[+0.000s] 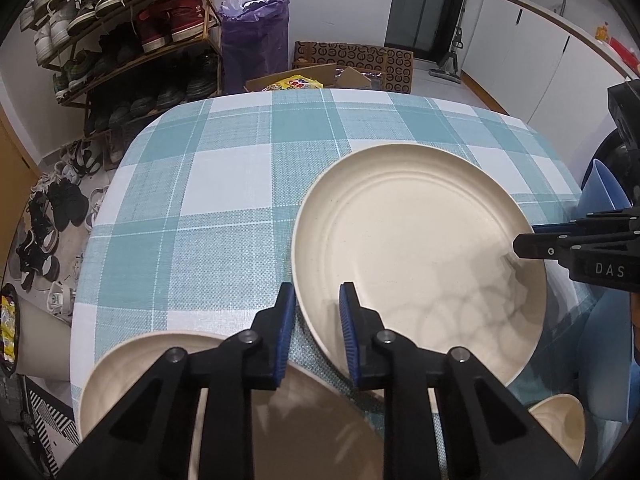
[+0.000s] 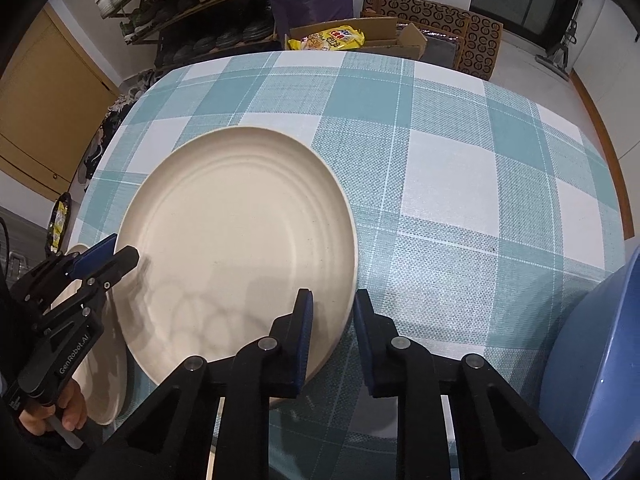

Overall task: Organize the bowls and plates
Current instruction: 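Lift the cream plate off the table with both grippers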

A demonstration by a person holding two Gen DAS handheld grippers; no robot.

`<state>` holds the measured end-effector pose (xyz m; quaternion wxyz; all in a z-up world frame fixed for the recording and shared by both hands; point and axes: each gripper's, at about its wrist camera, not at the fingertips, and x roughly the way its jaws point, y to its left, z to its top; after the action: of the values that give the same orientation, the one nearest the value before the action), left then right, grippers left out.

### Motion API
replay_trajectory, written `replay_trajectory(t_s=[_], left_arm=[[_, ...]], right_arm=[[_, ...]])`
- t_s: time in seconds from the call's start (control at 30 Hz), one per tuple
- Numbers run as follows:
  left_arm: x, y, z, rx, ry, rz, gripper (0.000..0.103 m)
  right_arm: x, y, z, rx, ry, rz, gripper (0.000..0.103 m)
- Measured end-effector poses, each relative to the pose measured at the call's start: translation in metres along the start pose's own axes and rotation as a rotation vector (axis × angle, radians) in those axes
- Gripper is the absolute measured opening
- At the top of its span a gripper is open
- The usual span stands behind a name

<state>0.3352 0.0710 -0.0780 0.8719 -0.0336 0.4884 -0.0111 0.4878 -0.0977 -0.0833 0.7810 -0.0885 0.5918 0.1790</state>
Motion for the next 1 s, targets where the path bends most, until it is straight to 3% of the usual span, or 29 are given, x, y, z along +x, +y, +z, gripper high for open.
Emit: replay_trajectory(t_s=[0.53, 1.0], left_arm=[[-0.019, -0.007, -0.004, 0.008, -0.042, -0.002, 0.018], [-0.053, -0.012, -0.007, 0.013, -0.099, 0.006, 0.018]], right_arm=[[-0.016, 0.001, -0.012, -0.044, -0.072, -0.058, 0.016], [-0.045, 0.007, -0.027, -0.060, -0.135, -0.053, 0.016]])
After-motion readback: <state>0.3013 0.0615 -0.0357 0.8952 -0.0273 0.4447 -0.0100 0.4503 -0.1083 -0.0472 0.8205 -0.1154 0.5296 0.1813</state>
